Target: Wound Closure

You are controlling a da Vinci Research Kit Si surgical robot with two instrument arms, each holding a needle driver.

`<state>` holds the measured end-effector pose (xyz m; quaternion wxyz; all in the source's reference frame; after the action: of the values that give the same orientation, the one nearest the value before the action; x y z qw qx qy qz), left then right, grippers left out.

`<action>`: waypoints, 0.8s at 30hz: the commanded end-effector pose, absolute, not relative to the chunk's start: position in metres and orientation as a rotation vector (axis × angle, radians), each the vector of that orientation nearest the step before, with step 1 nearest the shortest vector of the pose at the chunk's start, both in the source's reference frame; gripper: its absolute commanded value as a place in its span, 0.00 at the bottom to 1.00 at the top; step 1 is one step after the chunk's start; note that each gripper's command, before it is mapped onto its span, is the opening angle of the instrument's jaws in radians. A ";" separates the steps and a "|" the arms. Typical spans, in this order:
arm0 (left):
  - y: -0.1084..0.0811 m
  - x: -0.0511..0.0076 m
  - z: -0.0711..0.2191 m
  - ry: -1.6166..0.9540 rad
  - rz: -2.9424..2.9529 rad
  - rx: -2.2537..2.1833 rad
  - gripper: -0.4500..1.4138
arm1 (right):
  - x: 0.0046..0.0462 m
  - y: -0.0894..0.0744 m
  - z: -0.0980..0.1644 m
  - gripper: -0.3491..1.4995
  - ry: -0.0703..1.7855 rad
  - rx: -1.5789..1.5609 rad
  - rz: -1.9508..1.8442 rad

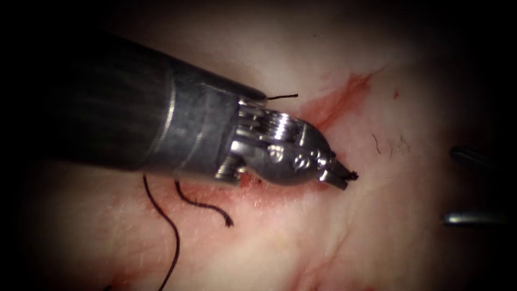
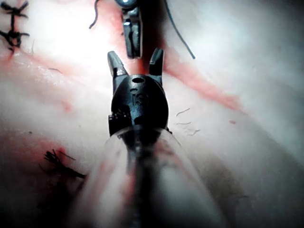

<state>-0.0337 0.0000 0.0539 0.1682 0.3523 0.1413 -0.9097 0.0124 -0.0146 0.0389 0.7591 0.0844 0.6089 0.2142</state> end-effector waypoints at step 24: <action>0.003 -0.0305 0.058 0.673 -3.006 1.162 0.32 | 0.0184 -0.018 0.043 0.61 1.313 0.197 0.577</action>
<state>-0.0296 0.0028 0.0576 -0.0868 0.3491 0.2087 -0.9094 0.0175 -0.0176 0.0428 0.7462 0.0961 0.5981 0.2760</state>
